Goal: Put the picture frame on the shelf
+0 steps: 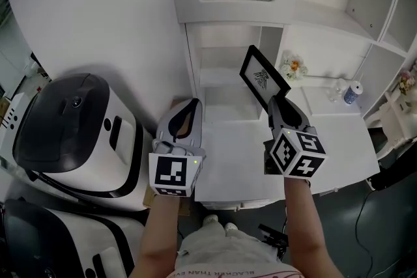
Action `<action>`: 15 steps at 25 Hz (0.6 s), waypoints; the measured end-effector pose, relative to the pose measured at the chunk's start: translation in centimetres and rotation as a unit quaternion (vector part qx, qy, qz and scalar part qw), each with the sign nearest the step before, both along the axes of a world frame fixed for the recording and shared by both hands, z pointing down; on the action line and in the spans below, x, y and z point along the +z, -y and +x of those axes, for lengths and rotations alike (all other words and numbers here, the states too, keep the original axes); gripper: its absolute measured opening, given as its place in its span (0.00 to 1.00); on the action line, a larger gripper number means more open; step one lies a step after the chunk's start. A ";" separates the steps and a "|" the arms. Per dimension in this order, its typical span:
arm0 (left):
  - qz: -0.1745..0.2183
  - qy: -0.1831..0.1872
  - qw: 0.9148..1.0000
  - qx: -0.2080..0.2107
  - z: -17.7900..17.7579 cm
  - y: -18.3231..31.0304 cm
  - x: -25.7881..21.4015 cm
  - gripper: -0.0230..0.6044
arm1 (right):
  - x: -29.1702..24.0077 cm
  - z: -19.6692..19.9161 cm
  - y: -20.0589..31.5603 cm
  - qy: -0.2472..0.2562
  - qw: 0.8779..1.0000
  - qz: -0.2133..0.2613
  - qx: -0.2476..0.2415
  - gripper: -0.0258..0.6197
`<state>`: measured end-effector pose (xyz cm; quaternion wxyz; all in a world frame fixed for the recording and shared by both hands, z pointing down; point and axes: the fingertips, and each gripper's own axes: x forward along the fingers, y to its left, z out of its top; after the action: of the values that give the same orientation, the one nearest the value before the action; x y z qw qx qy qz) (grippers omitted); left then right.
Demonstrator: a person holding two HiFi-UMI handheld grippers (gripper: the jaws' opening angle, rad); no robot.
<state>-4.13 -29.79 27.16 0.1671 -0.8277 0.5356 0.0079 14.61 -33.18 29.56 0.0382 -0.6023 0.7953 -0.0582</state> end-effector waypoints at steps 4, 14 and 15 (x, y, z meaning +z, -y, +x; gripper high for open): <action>0.000 -0.001 1.000 0.008 -0.3 1.5 -0.1 0.05 | -0.1 -0.4 1.8 0.023 1.000 -0.011 0.008 0.15; -0.010 -0.011 1.000 0.022 -1.9 5.6 0.2 0.05 | 1.9 -1.3 7.0 0.126 0.989 -0.068 0.027 0.15; -0.011 -0.011 1.000 0.022 -2.1 6.0 0.3 0.05 | 2.5 -1.4 7.5 0.141 0.986 -0.079 0.032 0.15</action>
<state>-6.27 -35.78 27.42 0.1522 -0.8409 0.5191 0.0148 13.23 -40.72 32.06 0.1045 -0.6144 0.7550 -0.2039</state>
